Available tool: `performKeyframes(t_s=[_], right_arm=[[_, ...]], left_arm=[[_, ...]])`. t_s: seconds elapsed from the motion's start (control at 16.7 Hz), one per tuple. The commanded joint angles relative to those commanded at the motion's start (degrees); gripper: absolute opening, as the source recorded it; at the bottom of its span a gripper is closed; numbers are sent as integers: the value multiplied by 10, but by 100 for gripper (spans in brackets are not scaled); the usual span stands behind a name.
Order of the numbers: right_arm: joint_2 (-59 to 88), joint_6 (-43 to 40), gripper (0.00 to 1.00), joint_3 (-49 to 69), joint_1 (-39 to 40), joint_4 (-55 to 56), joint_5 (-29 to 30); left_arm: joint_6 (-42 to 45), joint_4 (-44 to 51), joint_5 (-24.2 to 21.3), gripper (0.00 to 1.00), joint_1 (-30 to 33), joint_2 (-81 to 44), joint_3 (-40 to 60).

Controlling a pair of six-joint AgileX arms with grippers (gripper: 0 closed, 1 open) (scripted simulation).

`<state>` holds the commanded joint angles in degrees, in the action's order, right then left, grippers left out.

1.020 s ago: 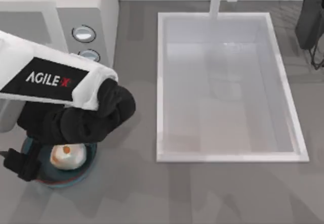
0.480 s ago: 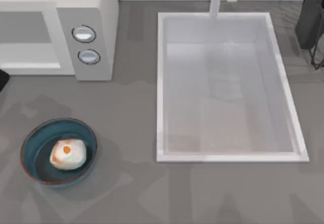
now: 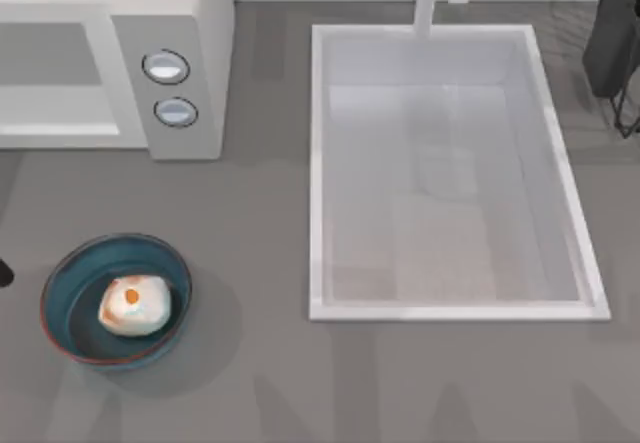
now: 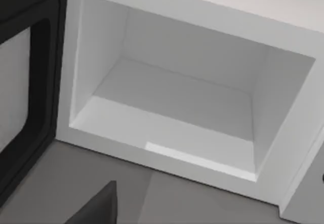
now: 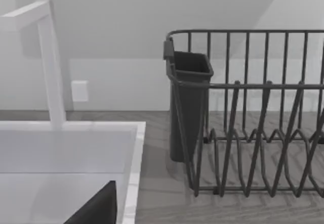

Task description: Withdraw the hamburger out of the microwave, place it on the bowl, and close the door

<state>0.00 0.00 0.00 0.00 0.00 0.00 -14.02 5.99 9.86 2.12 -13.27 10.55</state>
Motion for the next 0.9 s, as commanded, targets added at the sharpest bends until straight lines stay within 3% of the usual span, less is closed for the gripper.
performKeyframes(t_s=[0.3, 0.66, 0.9], right_arm=[[0, 0, 100, 0, 0, 0, 0], [0, 0, 100, 0, 0, 0, 0], [0, 0, 100, 0, 0, 0, 0]], left_arm=[[131, -56, -91, 100, -20, 124, -98], [140, -60, -99, 100, -21, 133, -106], [140, -60, -99, 70, -21, 133, -106]])
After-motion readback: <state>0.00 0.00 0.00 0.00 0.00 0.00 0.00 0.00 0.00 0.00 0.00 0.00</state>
